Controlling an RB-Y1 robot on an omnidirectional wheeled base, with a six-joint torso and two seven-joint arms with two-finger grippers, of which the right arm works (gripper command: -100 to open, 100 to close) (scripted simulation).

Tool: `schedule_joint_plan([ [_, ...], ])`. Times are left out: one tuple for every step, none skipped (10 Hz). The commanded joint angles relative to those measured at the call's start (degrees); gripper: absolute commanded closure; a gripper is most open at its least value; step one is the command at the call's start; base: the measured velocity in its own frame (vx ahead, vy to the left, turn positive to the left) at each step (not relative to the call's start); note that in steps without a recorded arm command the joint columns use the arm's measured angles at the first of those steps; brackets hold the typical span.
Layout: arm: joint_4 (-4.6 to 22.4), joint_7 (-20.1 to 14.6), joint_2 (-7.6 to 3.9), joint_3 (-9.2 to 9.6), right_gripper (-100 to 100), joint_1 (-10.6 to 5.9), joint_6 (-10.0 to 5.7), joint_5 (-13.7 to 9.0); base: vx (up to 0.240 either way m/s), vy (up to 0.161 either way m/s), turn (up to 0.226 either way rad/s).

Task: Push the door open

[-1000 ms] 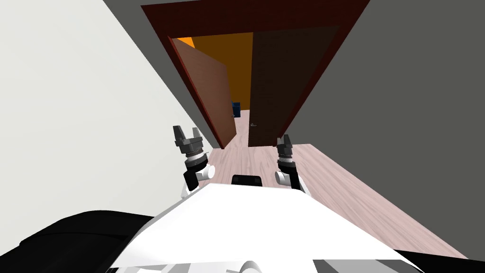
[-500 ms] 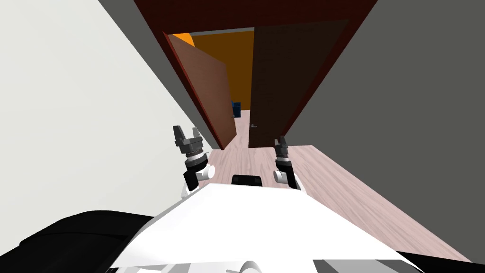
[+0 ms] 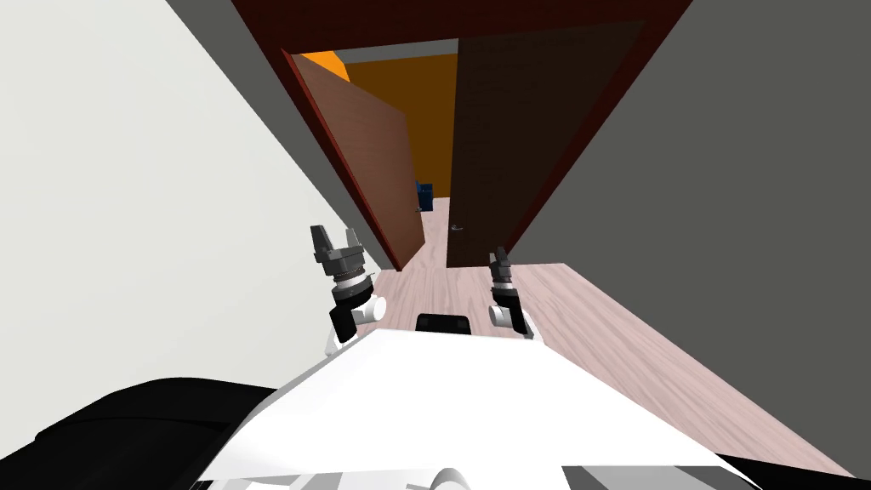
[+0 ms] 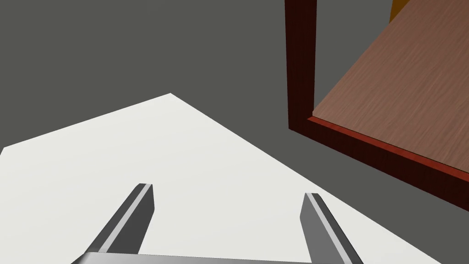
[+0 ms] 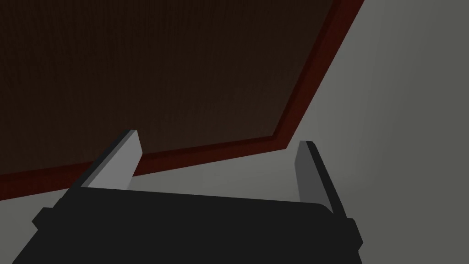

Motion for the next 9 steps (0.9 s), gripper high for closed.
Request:
schedule_joint_plan([
  [2.68, 0.05, -0.16, -0.14, -100, -1.12, -0.49, -0.2, 0.092, 0.0, 0.016],
  [4.21, 0.08, -0.22, -0.18, -100, -1.73, -0.73, -0.31, 0.098, 0.002, 0.014],
  [5.83, 0.11, -0.24, -0.23, -100, -2.38, -0.98, -0.42, 0.112, -0.004, 0.012],
  [7.46, 0.14, -0.25, -0.28, -100, -3.02, -1.22, -0.53, 0.1, -0.013, 0.016],
  [9.08, 0.17, -0.27, -0.32, -100, -3.67, -1.47, -0.65, 0.088, -0.012, 0.021],
  [10.71, 0.2, -0.29, -0.37, -100, -4.32, -1.72, -0.76, 0.087, 0.003, 0.016],
  [12.35, 0.23, -0.28, -0.42, -100, -4.98, -1.97, -0.88, 0.092, 0.01, 0.015],
  [14.03, 0.27, -0.25, -0.47, -100, -5.64, -2.23, -0.99, 0.116, -0.009, 0.018],
  [15.7, 0.3, -0.21, -0.52, -100, -6.31, -2.49, -1.11, 0.111, -0.018, 0.018],
])
